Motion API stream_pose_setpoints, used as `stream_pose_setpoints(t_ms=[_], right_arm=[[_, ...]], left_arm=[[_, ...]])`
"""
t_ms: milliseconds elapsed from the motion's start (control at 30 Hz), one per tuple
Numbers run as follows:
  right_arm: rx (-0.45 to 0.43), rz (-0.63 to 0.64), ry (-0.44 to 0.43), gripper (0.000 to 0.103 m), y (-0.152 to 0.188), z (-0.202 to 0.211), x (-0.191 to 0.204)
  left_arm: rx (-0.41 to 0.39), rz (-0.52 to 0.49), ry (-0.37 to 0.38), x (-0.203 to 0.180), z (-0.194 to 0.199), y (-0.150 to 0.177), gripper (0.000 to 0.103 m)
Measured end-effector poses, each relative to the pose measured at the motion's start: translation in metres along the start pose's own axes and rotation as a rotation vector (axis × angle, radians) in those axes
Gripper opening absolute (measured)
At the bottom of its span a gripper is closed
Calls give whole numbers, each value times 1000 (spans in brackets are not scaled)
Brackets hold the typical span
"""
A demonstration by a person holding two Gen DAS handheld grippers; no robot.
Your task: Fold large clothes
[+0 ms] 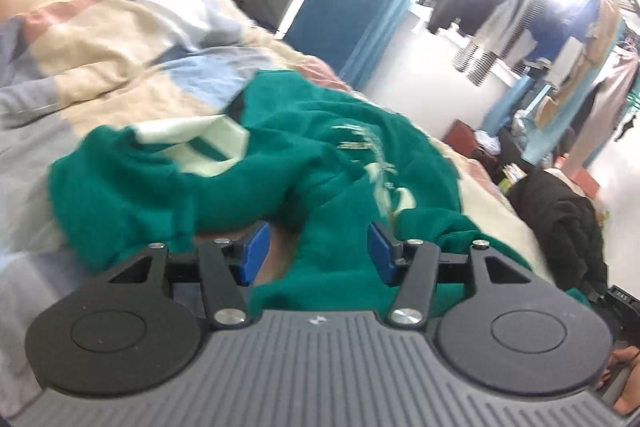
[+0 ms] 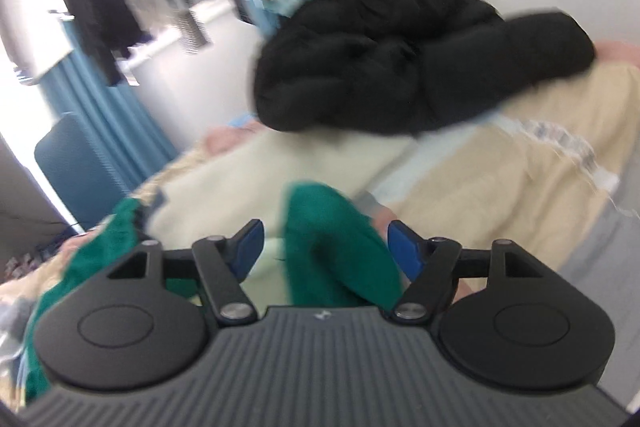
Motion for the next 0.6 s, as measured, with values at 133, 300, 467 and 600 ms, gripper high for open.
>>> stream_pose_setpoints(t_ms=[133,300,467,600], right_arm=[[-30,95,-97,72,7,15,26],[133,210,-299,71,36,3,62],[321,324,-453,69,80,-16,100],[367,364,-507,69,97,-30,120]], left_arm=[[58,-65,21,-22,-36,-12,60],[125,-97,96,-35,-88,-6,58],[196,-120,182,-38,-122,9,41],[262,-148,162,-40,-134,27,17]])
Point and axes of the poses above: each gripper's, at about its wrist camera, not at the fingertips, and z roughly against the way its jaws point, x to its left, y to its underside, the point moved 1 cm from there along -z, roughly the way its jaws point
